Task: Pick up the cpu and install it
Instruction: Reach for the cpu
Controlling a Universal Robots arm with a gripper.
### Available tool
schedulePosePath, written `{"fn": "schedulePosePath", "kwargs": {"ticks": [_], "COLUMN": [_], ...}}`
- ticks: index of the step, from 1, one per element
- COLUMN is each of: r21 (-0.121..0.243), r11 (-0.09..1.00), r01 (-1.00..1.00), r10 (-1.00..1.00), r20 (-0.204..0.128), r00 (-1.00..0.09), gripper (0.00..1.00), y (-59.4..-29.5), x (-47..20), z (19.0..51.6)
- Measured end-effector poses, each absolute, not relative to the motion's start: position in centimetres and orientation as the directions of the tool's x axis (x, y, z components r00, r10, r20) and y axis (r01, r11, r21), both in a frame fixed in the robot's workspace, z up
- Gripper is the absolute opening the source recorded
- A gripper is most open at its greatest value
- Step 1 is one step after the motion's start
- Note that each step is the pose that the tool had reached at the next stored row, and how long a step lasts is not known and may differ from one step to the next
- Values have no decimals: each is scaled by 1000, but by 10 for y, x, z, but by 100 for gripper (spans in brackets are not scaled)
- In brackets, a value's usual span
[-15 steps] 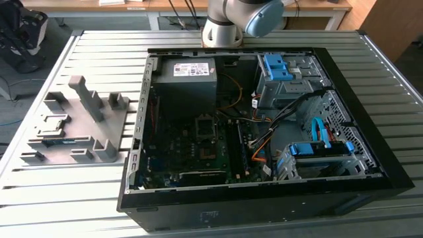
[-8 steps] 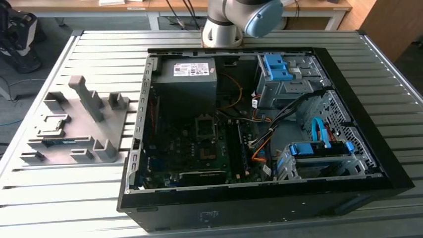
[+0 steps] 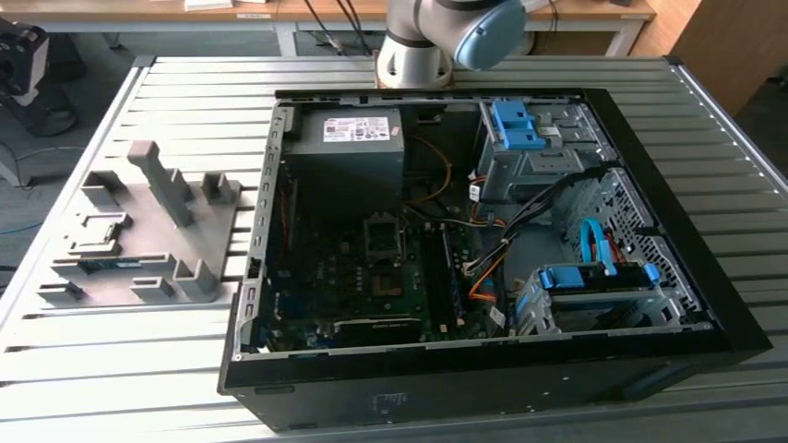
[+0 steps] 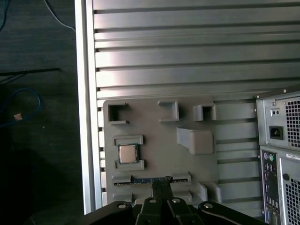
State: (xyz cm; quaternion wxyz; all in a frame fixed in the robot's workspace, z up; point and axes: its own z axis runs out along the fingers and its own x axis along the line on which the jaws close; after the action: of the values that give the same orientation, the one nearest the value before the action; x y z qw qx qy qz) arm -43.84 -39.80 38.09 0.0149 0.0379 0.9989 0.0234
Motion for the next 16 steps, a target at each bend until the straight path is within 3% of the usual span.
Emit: {"fn": "schedulePosePath", "kwargs": {"ticks": [16], "r21": [48], "r11": [996], "r01": [75], "r10": [76], "r20": [-28], "r00": [-997], "gripper": [10], "y": [-398], "x": [-469], "z": [376]}}
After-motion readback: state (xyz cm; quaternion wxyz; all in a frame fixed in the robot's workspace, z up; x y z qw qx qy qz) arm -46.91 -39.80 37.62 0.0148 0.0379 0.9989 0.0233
